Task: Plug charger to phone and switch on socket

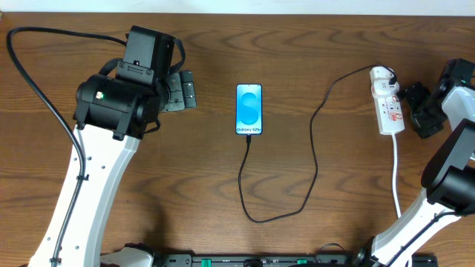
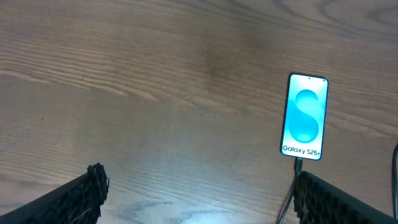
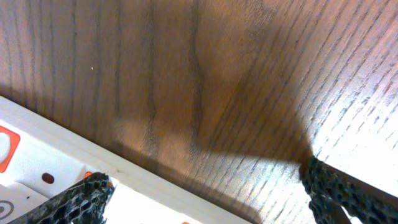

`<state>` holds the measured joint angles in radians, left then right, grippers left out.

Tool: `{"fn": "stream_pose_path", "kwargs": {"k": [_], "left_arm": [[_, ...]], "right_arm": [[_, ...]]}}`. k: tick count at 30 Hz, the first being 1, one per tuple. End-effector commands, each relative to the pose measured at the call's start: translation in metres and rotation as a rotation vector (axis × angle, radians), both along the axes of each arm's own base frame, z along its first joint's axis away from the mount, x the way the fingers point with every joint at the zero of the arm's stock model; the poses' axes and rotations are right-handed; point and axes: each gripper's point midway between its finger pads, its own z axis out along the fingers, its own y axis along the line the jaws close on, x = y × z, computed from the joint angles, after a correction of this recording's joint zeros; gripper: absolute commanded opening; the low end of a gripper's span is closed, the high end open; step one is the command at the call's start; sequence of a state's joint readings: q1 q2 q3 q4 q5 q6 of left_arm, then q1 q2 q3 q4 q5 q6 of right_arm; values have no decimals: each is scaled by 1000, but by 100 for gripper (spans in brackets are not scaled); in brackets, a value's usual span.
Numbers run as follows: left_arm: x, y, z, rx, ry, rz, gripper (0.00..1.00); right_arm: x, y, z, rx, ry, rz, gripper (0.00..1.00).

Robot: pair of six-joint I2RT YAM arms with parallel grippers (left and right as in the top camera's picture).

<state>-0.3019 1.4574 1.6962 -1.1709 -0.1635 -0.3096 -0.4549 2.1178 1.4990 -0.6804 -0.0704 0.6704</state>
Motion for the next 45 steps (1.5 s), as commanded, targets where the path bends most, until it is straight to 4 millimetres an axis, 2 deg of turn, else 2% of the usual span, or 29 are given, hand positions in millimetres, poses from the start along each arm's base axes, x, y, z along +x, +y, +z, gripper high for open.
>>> {"fn": "stream_pose_path", "kwargs": {"k": [1,12,28,45], "left_arm": [[2,3,0,19,1,-1,96],[2,3,0,19,1,-1,96],[2,3,0,19,1,-1,96],[2,3,0,19,1,-1,96]], "right_arm": [[-8,23,-33,77,68,38,99],[-1,37,-30,144,26,94,99],[6,38,-28,145,-7,123,99],[-3,43,-30,165,31,121,99]]}}
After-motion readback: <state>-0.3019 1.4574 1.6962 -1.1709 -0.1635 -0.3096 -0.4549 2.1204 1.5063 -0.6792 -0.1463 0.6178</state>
